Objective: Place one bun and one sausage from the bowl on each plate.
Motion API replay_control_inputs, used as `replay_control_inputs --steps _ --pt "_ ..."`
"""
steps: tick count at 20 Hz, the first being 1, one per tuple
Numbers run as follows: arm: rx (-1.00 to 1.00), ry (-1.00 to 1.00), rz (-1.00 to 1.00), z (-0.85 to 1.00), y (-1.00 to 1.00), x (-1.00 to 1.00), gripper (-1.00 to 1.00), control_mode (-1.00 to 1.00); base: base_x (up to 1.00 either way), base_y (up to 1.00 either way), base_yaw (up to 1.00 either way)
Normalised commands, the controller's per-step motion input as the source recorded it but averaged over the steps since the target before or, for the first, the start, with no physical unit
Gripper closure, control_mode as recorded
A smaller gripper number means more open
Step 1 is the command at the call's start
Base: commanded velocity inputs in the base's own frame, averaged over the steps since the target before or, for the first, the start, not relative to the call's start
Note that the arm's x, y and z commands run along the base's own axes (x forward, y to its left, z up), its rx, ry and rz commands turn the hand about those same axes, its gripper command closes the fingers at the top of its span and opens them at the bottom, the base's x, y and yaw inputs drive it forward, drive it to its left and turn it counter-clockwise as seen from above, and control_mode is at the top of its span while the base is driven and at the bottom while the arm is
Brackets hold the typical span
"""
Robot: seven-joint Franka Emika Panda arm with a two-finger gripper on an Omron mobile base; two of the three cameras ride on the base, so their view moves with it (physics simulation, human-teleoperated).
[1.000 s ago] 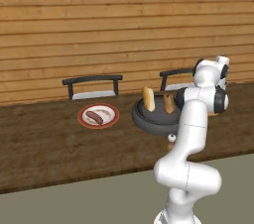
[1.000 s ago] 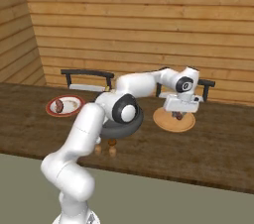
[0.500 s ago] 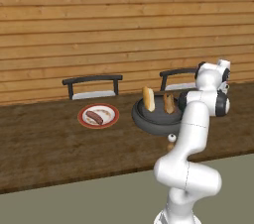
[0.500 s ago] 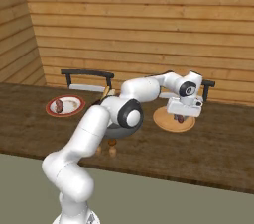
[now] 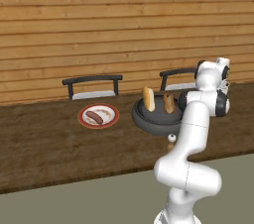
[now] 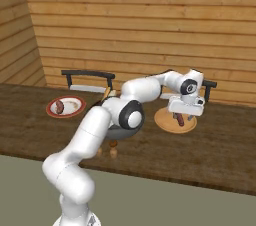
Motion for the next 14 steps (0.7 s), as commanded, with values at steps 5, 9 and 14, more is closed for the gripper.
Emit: replay_control_inputs --steps 5,9,14 --pt "-0.17 -0.11 -0.01 0.77 0.78 -0.64 -1.0 -1.0 0.0 0.0 0.0" --pt "-0.23 -0.32 -0.09 0.79 1.0 -0.86 -1.0 -1.0 0.0 0.0 0.0" --pt "-0.21 -0.36 -0.15 0.34 1.0 -0.74 -1.0 -1.0 0.0 0.0 0.0"
